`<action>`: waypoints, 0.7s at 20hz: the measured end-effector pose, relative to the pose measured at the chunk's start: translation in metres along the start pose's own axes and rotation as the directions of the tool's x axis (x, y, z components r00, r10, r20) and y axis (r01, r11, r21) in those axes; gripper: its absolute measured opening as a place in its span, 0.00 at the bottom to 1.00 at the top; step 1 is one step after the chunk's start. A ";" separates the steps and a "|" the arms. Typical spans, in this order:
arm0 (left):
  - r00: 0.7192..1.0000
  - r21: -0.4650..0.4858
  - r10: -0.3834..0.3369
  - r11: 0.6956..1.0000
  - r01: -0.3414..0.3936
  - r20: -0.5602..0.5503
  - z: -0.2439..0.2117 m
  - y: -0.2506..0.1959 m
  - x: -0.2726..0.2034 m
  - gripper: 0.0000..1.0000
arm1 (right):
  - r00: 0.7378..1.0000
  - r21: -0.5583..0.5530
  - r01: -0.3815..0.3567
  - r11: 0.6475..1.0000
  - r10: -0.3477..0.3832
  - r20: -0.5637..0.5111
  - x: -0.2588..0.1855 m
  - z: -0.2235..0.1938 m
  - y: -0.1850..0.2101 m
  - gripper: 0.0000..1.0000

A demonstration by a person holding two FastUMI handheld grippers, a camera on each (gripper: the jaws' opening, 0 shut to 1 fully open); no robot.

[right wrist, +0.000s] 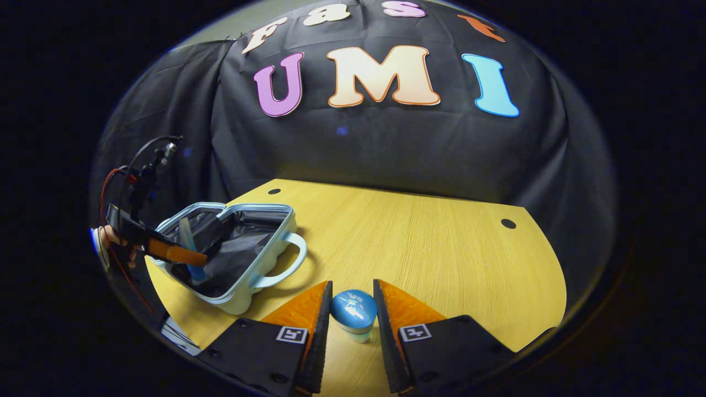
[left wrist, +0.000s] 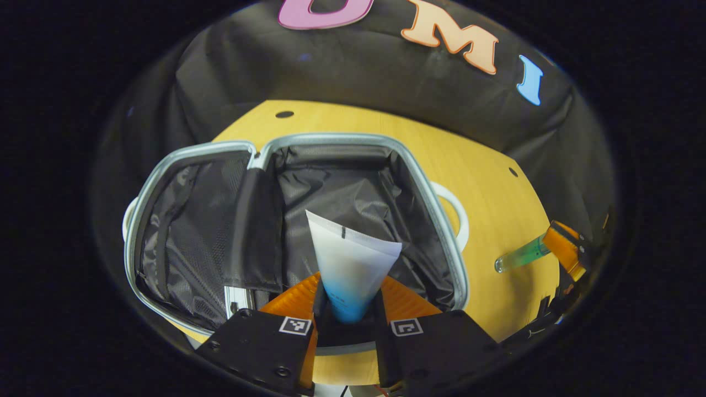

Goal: First open the suitcase, pack the skin care products into it, and then close the suitcase.

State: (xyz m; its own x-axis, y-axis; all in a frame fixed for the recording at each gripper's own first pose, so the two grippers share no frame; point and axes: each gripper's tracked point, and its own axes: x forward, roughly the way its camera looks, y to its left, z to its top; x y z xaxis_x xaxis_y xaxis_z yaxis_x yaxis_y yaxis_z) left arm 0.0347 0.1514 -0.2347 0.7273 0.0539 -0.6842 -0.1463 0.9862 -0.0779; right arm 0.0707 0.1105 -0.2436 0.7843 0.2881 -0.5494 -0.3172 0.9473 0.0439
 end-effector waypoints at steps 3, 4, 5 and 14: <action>0.998 -0.009 -0.026 1.000 0.025 -0.060 -0.008 0.010 0.014 0.38 | 0.999 -0.002 0.018 1.000 -0.018 -0.027 0.001 -0.008 0.012 0.48; 0.997 -0.003 -0.033 0.999 0.033 -0.067 -0.006 0.012 0.019 0.38 | 0.999 -0.008 0.021 1.000 -0.022 -0.026 0.000 -0.006 0.016 0.42; 0.996 0.010 -0.035 0.999 0.036 -0.088 -0.008 0.016 0.025 0.38 | 0.999 -0.019 0.024 1.000 -0.024 -0.024 0.000 -0.004 0.020 0.41; 0.994 0.011 -0.079 0.997 0.080 -0.072 0.005 0.009 0.031 0.79 | 1.000 -0.040 0.008 0.999 -0.008 -0.004 0.002 0.030 0.066 0.43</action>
State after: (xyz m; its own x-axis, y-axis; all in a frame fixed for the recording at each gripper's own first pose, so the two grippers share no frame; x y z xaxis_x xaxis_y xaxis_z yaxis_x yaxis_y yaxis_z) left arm 0.0591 0.1625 -0.2531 0.6866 -0.0358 -0.7262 -0.0804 0.9889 -0.1247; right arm 0.0668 0.1775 -0.2169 0.7849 0.2801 -0.5527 -0.3322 0.9432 0.0063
